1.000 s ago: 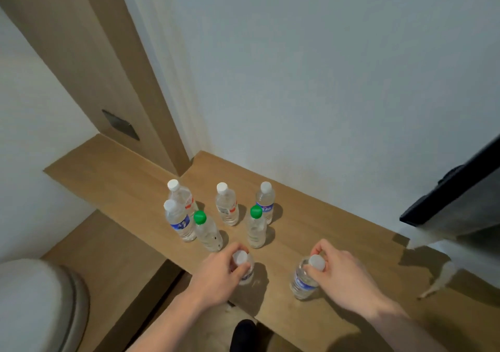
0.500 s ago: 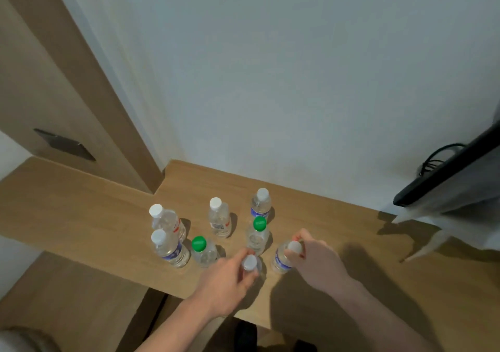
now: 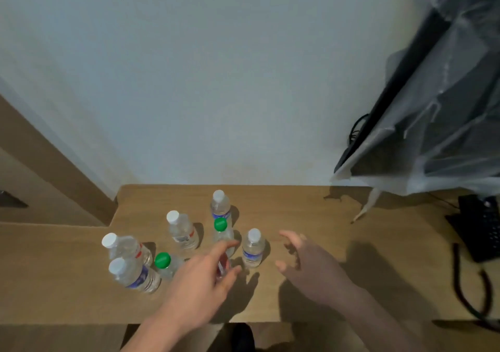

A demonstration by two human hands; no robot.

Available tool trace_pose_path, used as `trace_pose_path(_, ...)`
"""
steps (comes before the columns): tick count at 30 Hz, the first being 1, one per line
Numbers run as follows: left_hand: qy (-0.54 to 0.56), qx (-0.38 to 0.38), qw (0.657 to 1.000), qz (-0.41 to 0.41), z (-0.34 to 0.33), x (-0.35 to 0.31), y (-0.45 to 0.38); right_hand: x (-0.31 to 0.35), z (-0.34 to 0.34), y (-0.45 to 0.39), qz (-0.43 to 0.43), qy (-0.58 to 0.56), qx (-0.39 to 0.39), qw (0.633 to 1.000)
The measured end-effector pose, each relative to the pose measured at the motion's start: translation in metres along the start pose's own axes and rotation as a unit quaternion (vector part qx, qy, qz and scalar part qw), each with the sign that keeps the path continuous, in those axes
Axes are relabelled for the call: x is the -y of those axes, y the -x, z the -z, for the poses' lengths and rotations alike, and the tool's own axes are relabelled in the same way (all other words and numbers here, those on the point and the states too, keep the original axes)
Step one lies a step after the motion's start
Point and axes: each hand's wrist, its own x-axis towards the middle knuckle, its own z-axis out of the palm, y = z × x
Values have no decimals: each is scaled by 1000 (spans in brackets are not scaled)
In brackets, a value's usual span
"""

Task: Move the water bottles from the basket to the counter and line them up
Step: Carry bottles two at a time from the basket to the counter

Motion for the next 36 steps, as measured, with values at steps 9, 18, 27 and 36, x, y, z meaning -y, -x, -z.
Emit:
trace_pose_path(9,-90,25,977,-191,-40,-120,-15,-113,49,142,-116,-52,-95,987)
trace_pose_path(18,-156,121,926,-321,-150,-286,30,-245,49,336,-216,-89,-176,956)
trace_pose_path(27,-210,170,857,-438,-267,-432,108,-341,24,501,-309,-74,-286,904)
trace_pose_path(36,-230,216,776,-546,-335,-584,151,-399,44,625,-437,-102,-280,849)
